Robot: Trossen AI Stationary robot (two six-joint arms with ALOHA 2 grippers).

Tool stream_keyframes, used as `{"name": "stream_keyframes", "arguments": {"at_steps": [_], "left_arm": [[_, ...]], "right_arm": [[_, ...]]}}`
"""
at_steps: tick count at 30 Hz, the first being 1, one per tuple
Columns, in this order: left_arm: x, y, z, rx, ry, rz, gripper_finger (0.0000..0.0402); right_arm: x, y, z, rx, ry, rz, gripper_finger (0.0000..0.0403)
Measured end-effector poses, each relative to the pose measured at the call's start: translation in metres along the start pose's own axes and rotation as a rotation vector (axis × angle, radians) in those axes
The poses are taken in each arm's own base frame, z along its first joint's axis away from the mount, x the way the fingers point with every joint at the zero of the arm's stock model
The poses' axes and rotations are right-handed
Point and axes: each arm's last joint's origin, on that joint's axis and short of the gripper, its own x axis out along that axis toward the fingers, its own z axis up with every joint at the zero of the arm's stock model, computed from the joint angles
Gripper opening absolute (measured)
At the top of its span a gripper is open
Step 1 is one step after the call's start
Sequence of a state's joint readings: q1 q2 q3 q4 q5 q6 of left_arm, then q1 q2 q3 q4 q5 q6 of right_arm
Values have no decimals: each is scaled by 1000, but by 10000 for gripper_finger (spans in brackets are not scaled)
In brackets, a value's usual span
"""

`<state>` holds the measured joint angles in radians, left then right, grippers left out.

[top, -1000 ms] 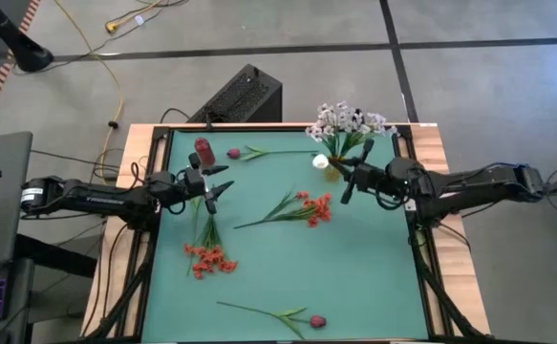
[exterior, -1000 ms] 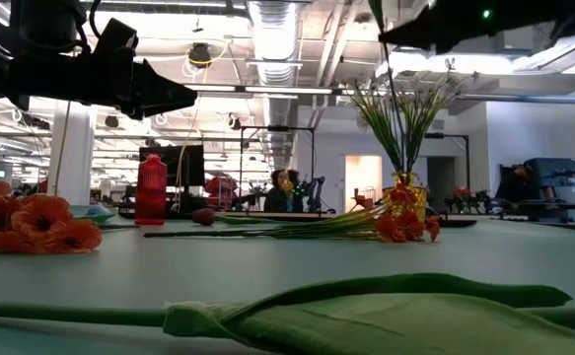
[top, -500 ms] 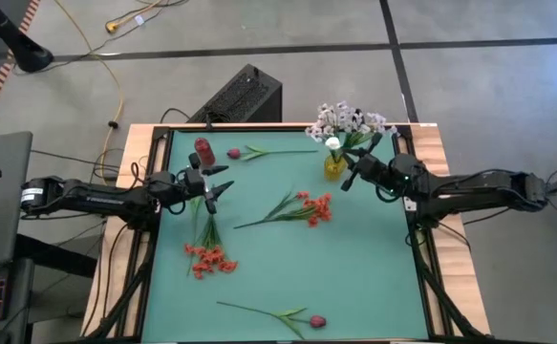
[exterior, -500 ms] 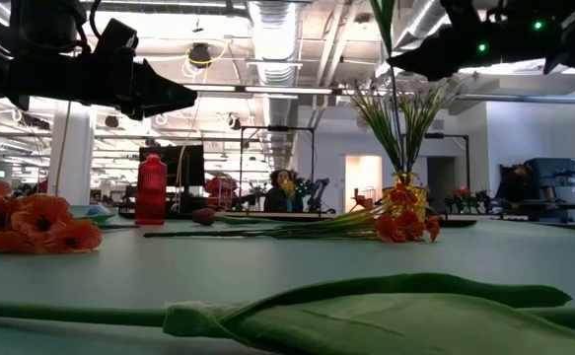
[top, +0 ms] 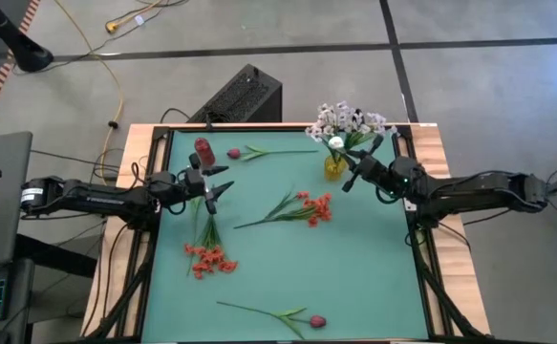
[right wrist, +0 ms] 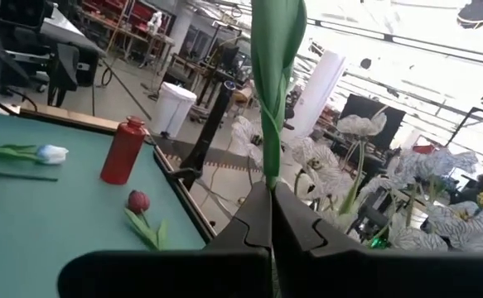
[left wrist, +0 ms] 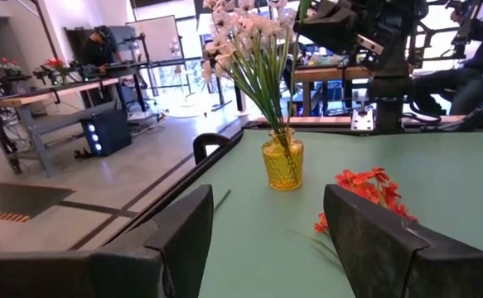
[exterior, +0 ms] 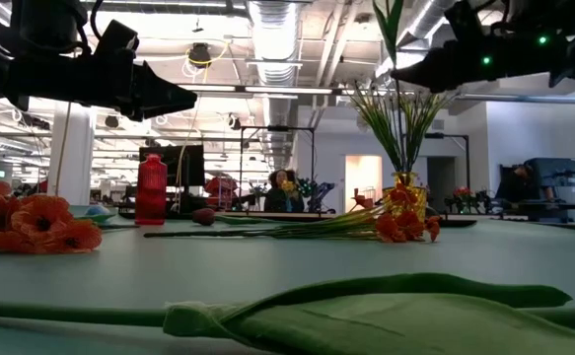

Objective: Sort flowers into vase by color
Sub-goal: Put the right white tulip into the yellow flower vase

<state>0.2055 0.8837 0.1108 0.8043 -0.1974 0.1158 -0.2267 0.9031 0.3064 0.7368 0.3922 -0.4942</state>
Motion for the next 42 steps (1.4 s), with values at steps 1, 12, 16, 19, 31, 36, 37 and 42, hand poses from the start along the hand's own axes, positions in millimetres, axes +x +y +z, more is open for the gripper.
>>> {"name": "stream_keyframes", "arguments": {"at_steps": [1, 12, 16, 19, 31, 36, 37, 42], "left_arm": [[0, 0, 0, 0, 0, 0, 220], [0, 0, 0, 0, 1, 0, 220], [0, 0, 0, 0, 1, 0, 220], [0, 0, 0, 0, 1, 0, 220], [0, 0, 0, 0, 2, 0, 220], [0, 0, 0, 0, 2, 0, 220], [0, 0, 0, 0, 2, 0, 220], [0, 0, 0, 0, 1, 0, 220]], "right_arm": [[0, 0, 0, 0, 1, 0, 22], [1, -4, -13, 87, 139, -90, 22], [1, -3, -14, 100, 155, -86, 22], [1, -3, -16, 104, 170, -81, 28], [0, -3, -21, 223, 226, -159, 71], [-1, -2, -24, 302, 258, -171, 104], [-1, -2, -25, 319, 266, -170, 112], [-2, 0, -30, 373, 333, -163, 161]]}}
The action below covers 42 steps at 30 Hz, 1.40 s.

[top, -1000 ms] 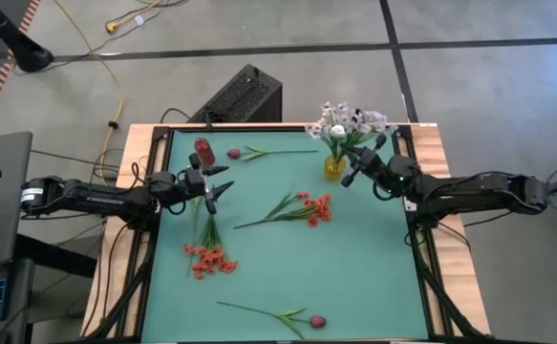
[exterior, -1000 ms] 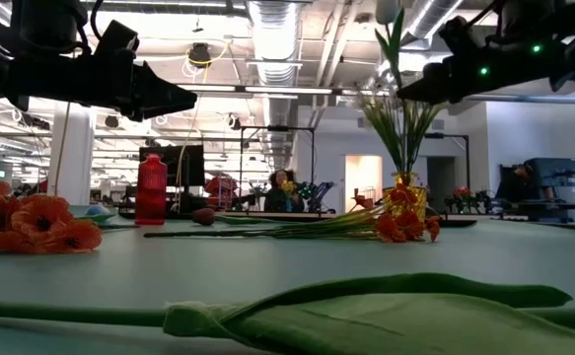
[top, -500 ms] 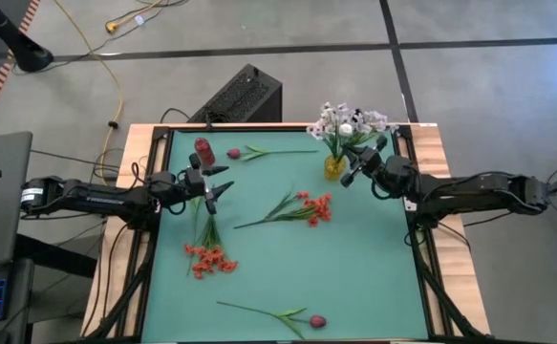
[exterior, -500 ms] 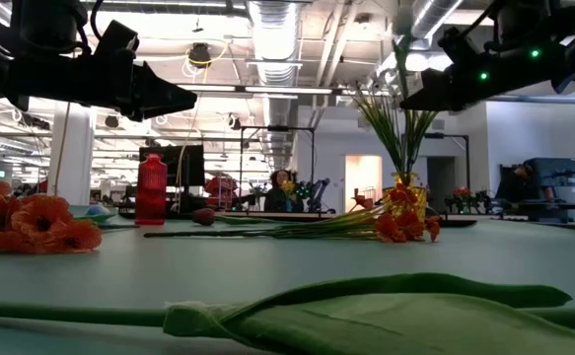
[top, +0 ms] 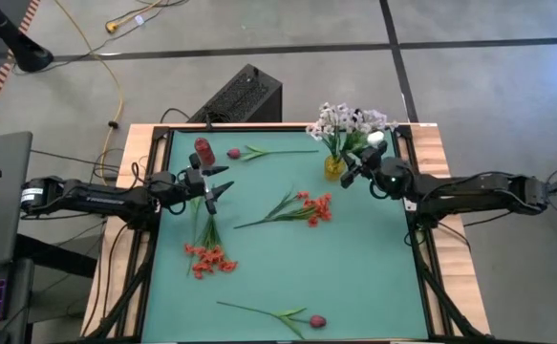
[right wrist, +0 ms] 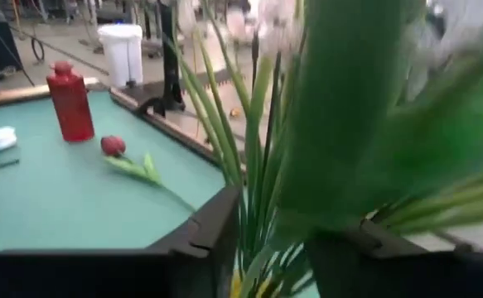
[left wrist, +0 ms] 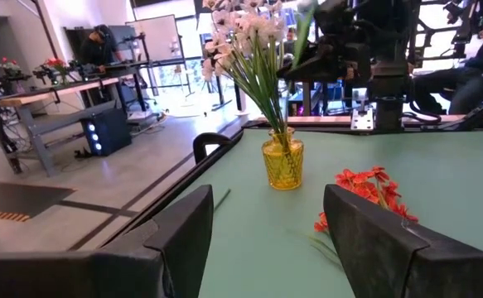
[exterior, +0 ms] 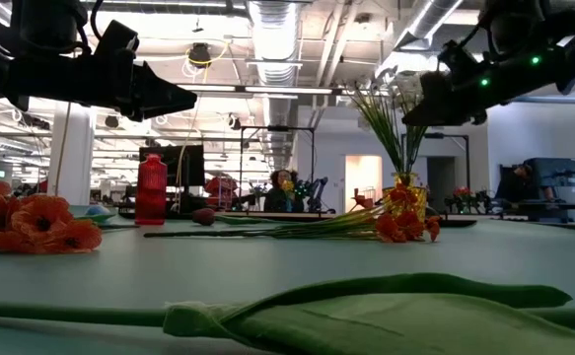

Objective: Sort flowers into vase by color
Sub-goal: Put the right white tulip into the yellow flower vase, then put the white tulip flower into the yellow flower vase

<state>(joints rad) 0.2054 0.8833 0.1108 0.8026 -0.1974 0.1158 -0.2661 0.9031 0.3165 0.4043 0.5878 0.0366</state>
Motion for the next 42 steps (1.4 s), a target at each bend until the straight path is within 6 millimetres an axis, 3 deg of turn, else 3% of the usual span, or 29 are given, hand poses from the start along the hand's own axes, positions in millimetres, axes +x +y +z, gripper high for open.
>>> {"name": "stream_keyframes", "arguments": {"at_steps": [12, 21, 28, 35, 42], "left_arm": [[0, 0, 0, 5, -3, -6, 220], [1, -2, 8, 15, -69, -102, 220], [1, -14, 10, -120, -46, -356, 220], [0, -22, 18, -117, -84, -383, 220], [-5, -40, 15, -277, 23, -461, 220]], "right_arm": [[-6, 2, 35, 21, 324, -17, 253], [-25, -3, 62, 175, 591, 66, 260], [-39, 4, 58, 441, 846, 177, 260], [-56, 42, 55, 540, 892, 263, 260], [-55, 120, 52, 563, 556, 355, 260]]}}
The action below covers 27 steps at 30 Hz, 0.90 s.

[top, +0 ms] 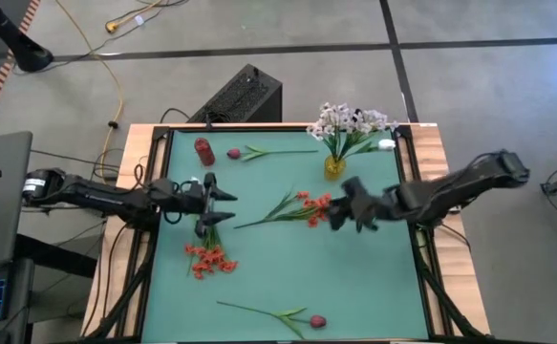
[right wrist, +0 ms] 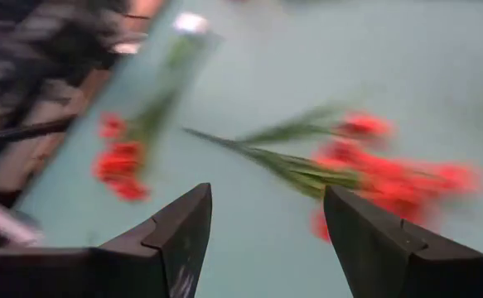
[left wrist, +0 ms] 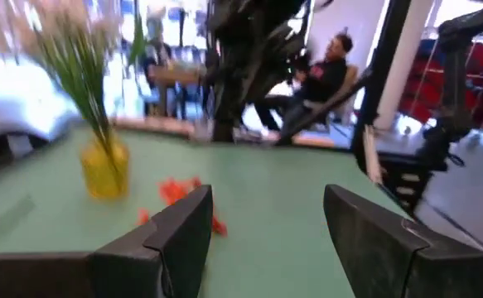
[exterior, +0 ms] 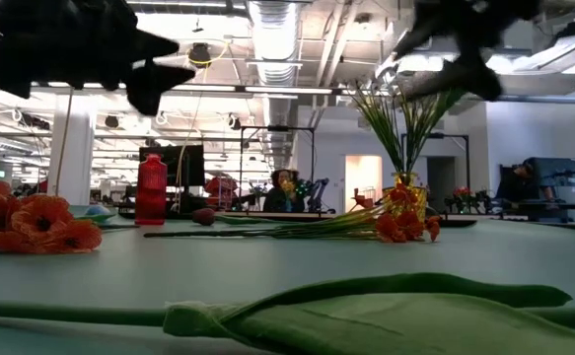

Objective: Sort flowers into vase by color
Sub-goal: Put the white tulip flower into the yellow flower vase

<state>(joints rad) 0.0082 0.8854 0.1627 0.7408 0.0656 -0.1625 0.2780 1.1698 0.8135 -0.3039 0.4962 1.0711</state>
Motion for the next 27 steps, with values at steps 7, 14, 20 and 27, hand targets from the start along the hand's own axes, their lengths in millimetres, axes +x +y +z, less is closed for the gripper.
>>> {"name": "stream_keyframes", "arguments": {"at_steps": [7, 14, 20, 27], "left_arm": [[-4, -3, -20, -109, 130, 348, 220], [-16, 2, -33, -253, 370, 563, 220], [-33, -1, -18, -415, 591, 791, 220], [-45, -3, -20, -622, 666, 958, 220]], "right_arm": [[41, 28, -21, -199, -56, 86, 260], [58, 32, -7, -295, -72, 64, 260], [64, 48, 6, -373, -187, 158, 260], [68, 55, 6, -577, -210, 192, 260]]}}
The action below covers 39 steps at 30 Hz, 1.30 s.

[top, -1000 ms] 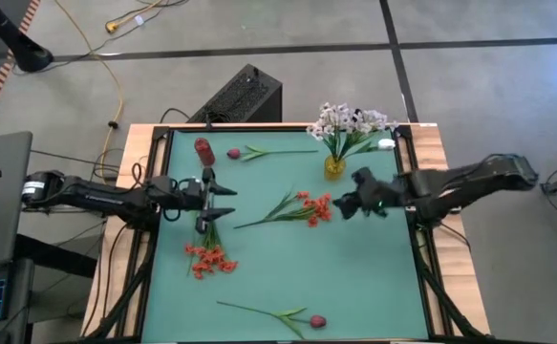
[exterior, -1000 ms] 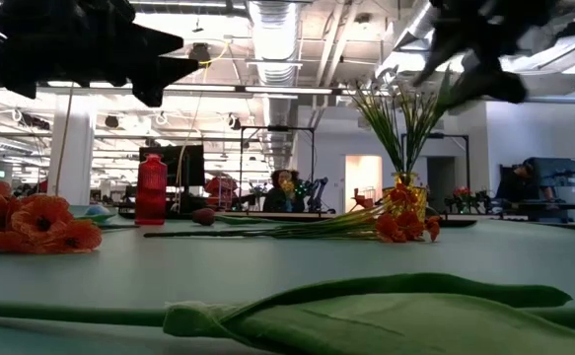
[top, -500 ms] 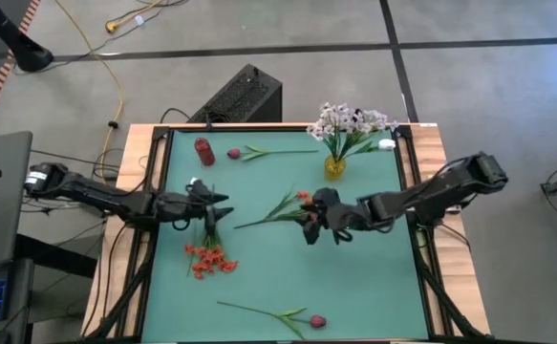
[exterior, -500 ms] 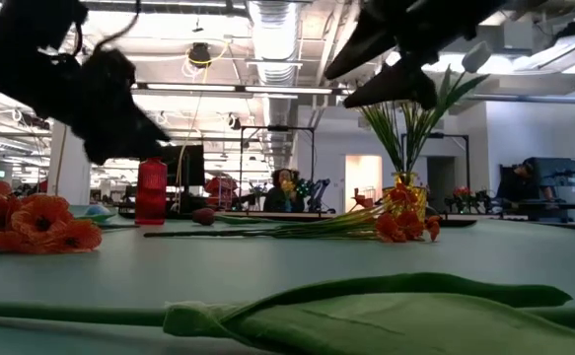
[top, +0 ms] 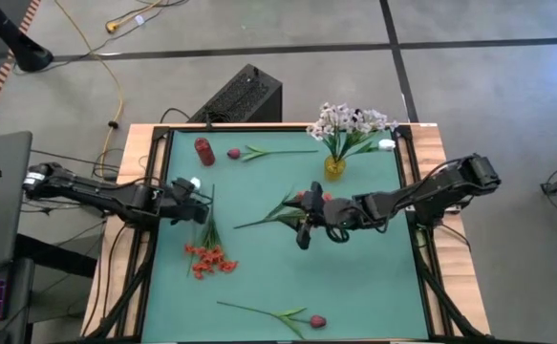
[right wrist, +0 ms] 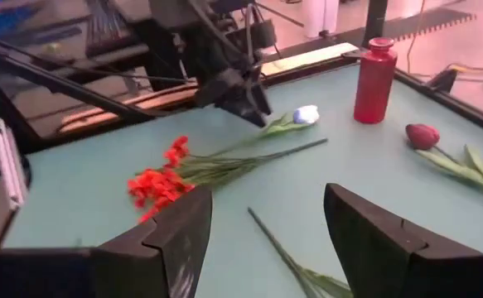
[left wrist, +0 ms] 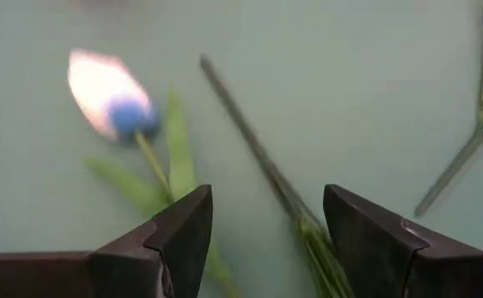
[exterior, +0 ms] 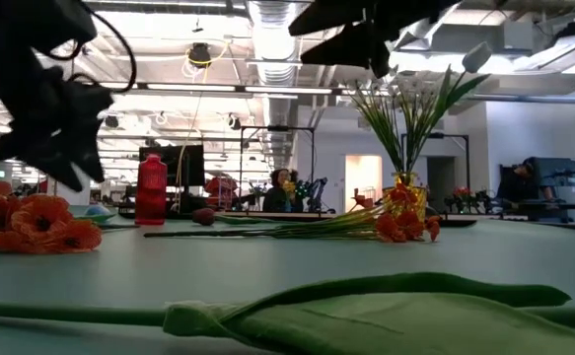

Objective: Sort flowers into vase by color
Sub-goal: Put the white tulip flower into the yellow flower vase

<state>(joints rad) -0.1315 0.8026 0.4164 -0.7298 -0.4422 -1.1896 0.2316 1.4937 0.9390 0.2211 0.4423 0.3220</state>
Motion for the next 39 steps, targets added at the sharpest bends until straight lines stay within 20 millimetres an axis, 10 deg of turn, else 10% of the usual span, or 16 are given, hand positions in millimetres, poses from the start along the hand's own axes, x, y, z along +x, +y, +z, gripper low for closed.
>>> {"name": "stream_keyframes", "arguments": {"at_steps": [20, 39], "left_arm": [[46, -1, -46, 170, 14, 268, 219], [45, -6, -55, 125, -62, 208, 184]], "right_arm": [[-28, 46, -21, 57, 58, 109, 260], [-46, 64, -31, 24, 55, 76, 260]]}}
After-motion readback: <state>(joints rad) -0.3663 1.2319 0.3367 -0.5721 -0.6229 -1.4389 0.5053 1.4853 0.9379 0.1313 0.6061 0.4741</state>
